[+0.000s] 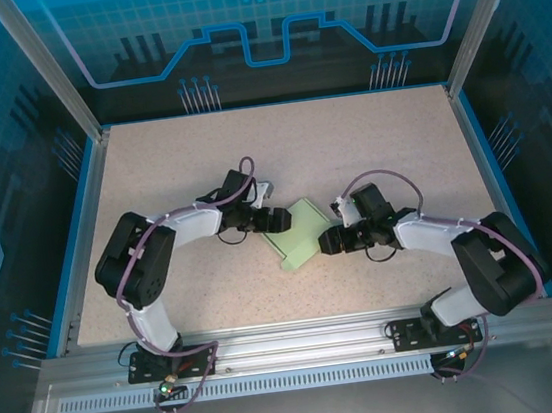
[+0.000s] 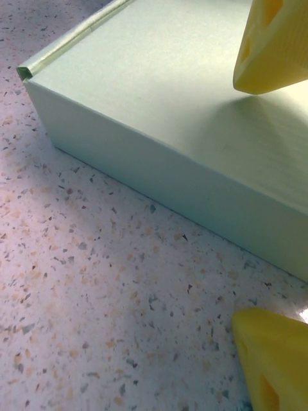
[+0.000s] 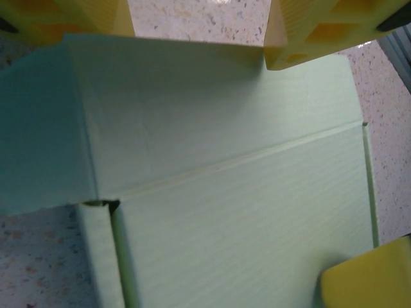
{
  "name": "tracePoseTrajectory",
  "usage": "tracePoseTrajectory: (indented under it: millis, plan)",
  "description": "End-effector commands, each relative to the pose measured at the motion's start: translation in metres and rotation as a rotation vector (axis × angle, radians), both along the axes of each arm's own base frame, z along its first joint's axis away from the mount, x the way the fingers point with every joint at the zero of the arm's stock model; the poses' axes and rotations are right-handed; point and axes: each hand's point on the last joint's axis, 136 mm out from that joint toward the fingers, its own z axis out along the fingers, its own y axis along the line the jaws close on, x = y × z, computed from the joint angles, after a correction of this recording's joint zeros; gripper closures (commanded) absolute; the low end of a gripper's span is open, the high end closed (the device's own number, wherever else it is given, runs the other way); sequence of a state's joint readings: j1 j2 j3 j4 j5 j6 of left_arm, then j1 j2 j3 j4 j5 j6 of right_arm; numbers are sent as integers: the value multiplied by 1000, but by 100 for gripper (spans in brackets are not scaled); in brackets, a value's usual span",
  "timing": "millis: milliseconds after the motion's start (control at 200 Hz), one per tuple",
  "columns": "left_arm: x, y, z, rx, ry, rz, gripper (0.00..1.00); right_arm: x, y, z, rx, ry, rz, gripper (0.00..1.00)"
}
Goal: Fold the paper box
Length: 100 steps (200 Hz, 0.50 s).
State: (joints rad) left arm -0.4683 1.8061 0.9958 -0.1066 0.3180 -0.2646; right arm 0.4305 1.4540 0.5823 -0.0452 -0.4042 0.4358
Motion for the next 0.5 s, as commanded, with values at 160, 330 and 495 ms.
tracePoseTrajectory:
  millis: [160, 330, 495]
  plan:
    - [16, 18, 15, 28, -65, 63, 8, 61, 15, 21, 73, -72, -18, 45]
    - [28, 27, 19, 24, -69, 96, 7, 92, 13, 26, 73, -75, -32, 44]
    - [32, 31, 20, 12, -62, 114, 7, 94, 10, 42, 82, -99, -38, 38]
